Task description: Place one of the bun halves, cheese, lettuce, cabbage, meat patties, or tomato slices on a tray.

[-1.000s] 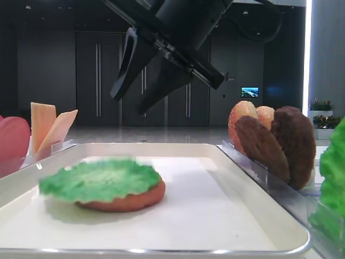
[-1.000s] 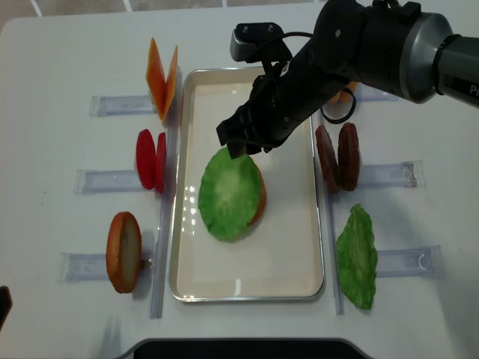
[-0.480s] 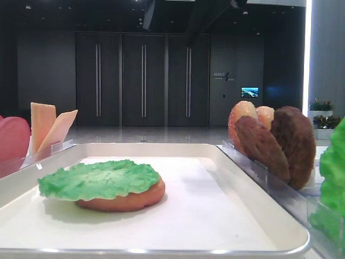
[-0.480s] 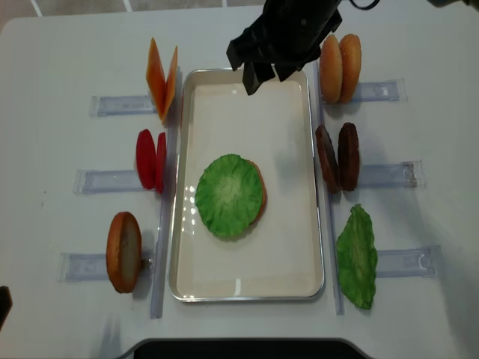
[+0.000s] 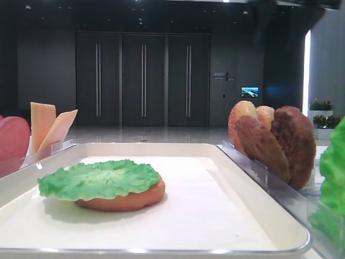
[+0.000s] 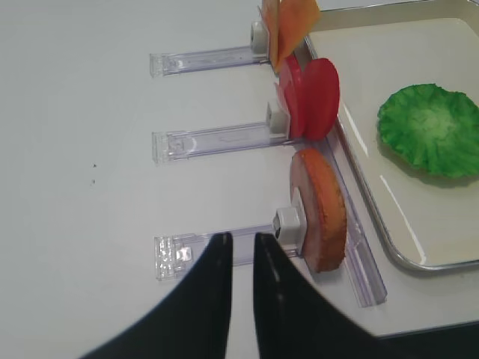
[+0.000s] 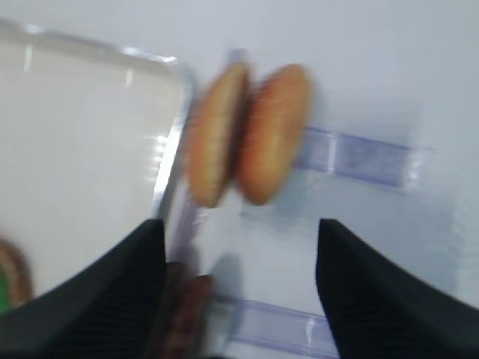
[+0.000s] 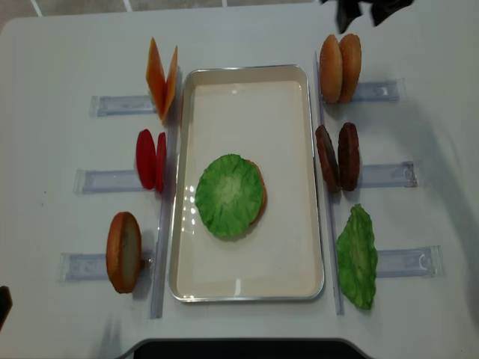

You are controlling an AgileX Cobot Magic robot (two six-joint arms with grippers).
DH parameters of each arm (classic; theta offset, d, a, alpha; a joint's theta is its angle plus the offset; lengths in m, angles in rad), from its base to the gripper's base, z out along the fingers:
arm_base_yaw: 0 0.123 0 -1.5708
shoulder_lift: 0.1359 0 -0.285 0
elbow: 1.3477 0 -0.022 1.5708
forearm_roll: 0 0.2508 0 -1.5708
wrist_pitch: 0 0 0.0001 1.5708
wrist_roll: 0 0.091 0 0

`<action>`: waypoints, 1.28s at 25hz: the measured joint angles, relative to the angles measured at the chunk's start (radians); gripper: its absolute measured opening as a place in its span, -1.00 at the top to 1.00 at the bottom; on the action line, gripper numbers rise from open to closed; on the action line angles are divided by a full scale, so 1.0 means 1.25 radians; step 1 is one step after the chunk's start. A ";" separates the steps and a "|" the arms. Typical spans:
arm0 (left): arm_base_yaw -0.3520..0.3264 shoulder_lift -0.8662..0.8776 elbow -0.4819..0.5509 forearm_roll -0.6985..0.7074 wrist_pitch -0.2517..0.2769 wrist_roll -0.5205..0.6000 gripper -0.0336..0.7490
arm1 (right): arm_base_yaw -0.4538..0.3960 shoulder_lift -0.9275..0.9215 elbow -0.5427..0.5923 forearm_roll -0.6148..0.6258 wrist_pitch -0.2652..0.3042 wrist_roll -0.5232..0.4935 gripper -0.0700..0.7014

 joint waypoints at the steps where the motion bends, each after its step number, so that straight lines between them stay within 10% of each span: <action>1: 0.000 0.000 0.000 0.000 0.000 0.000 0.72 | -0.043 0.001 0.000 -0.003 0.000 -0.001 -0.27; 6: 0.000 0.000 0.000 0.000 0.000 0.000 0.72 | -0.197 0.001 0.000 -0.013 0.000 -0.002 -0.27; 13: 0.000 0.000 0.000 0.000 0.000 0.000 0.72 | -0.232 -0.033 0.043 -0.048 -0.001 -0.002 -0.27; 32: 0.000 0.000 0.000 0.000 0.000 0.000 0.72 | -0.233 -0.784 0.878 -0.066 0.004 -0.010 -0.27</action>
